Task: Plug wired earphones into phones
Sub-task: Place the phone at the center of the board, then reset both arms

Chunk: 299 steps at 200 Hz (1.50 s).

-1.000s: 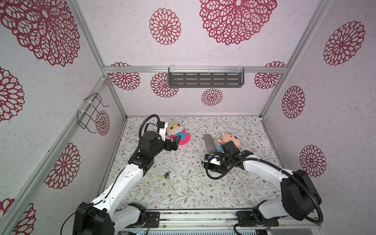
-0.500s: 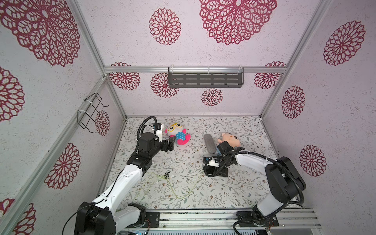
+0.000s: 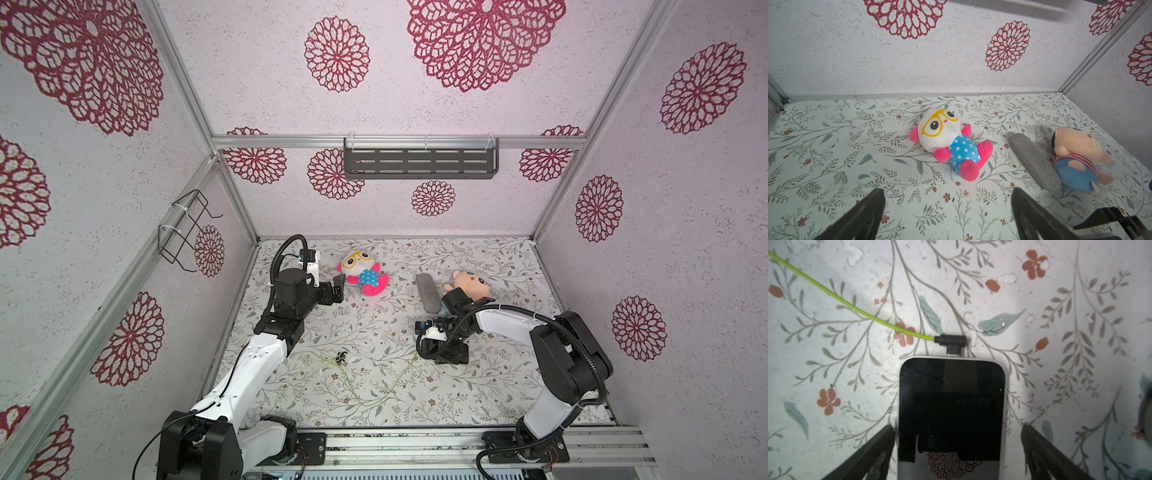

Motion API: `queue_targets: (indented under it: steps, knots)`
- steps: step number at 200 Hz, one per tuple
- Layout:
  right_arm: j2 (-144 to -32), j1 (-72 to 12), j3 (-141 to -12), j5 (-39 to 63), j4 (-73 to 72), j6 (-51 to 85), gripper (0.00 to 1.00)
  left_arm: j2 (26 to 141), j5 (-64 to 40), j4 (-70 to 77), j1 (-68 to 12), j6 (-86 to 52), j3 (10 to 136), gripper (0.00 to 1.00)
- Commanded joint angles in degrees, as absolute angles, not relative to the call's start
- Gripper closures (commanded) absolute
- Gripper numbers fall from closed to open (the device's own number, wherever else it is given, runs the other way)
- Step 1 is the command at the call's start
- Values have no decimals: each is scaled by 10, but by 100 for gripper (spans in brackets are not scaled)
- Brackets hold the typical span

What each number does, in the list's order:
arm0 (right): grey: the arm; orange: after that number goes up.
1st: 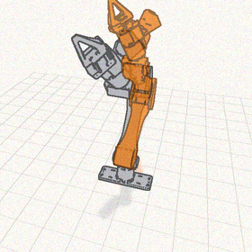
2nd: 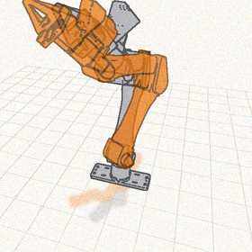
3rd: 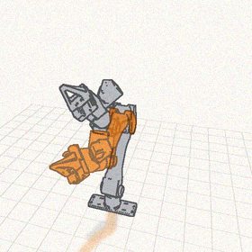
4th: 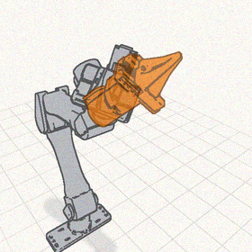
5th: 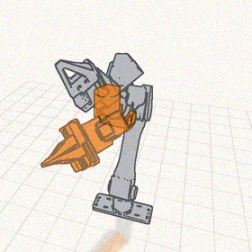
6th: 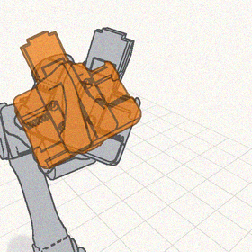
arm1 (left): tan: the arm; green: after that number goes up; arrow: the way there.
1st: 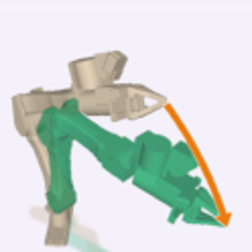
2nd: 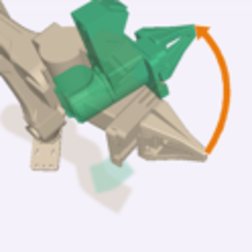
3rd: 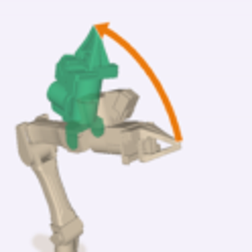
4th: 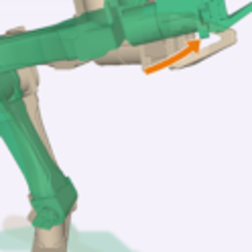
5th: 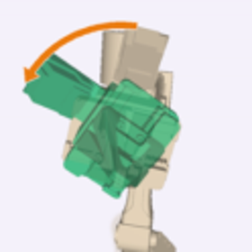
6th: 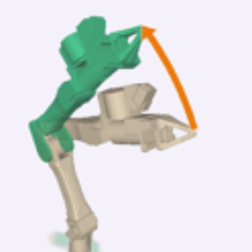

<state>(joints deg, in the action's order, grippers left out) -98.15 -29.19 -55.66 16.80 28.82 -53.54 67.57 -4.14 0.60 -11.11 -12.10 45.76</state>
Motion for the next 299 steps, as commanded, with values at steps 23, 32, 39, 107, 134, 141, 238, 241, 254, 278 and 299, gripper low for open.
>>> queue_targets:
  steps: [23,32,39,107,134,141,238,241,254,278,299]
  knots:
    - [-909,-288,-526,176,211,-492,1,661,17,64,-86,-114,415,2]
    - [-871,-284,-504,175,159,-468,1,658,34,76,-85,-103,403,2]
    - [-839,-279,-486,176,125,-452,1,657,50,81,-84,-94,398,2]
    - [-557,-131,-173,-166,-487,-81,1,650,208,156,-48,-34,326,3]
    - [-557,-95,-119,-240,-501,-56,1,698,204,166,-23,-37,328,3]
    - [-562,-91,-94,-256,-538,-52,1,710,201,181,-16,-46,323,3]
    - [-762,-61,-44,-181,-767,-13,1,784,135,385,58,-90,245,3]
    - [-774,-62,-48,-176,-770,-17,1,784,128,402,58,-84,239,3]
    - [-823,-61,-63,-174,-795,-21,1,796,102,450,60,-68,219,3]
    - [-904,-54,-60,-169,-890,-22,1,856,116,558,60,-66,192,3]
    - [-888,-48,-83,-160,-818,-15,1,891,141,601,55,-68,196,2]
